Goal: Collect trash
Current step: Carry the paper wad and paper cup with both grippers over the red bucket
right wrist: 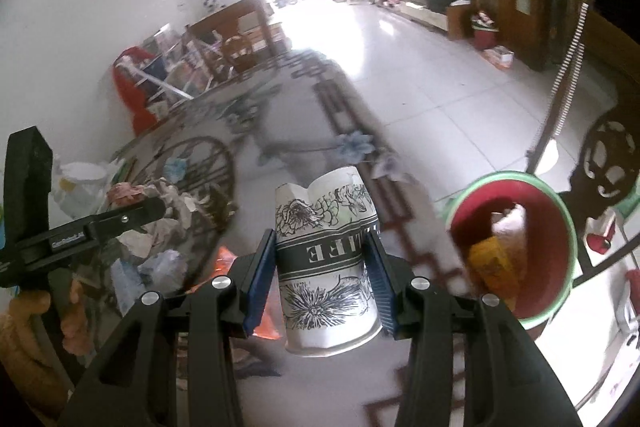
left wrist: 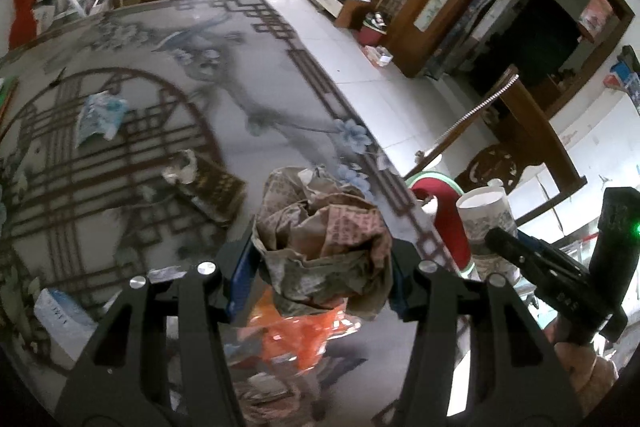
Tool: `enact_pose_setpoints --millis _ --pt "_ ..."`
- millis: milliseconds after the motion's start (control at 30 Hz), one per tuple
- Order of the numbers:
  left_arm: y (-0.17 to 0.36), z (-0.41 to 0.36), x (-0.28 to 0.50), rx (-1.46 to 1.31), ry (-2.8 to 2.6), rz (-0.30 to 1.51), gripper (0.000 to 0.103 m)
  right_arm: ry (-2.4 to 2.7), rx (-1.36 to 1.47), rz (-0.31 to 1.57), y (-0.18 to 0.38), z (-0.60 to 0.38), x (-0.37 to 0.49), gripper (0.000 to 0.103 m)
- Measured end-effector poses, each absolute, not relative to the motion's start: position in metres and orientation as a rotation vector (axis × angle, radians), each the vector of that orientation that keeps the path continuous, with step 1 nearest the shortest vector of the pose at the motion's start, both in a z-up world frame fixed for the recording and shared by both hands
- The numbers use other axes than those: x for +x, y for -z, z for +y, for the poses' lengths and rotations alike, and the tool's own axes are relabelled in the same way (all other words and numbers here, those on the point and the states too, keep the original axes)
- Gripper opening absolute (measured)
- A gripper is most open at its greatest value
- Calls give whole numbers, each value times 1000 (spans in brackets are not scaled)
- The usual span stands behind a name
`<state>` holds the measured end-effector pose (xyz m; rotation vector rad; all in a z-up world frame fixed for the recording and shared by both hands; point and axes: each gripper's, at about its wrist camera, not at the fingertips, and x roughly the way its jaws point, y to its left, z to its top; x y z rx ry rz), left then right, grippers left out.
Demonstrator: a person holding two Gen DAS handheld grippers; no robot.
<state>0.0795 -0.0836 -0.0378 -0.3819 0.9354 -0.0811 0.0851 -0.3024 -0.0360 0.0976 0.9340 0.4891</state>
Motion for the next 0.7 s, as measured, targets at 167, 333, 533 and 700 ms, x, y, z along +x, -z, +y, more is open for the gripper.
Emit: enact_pose_setpoints --millis 167,333,533,700 --pt "39 -107 93 -370 114 942 51 -442 108 933 34 -330 92 43" --pt "40 -137 114 -351 148 955 51 -402 128 936 35 -361 104 43" --pt "41 -172 141 -332 180 965 51 -372 143 942 37 -395 123 43" --pt "44 -200 160 -317 197 976 52 -357 157 947 40 -420 138 43"
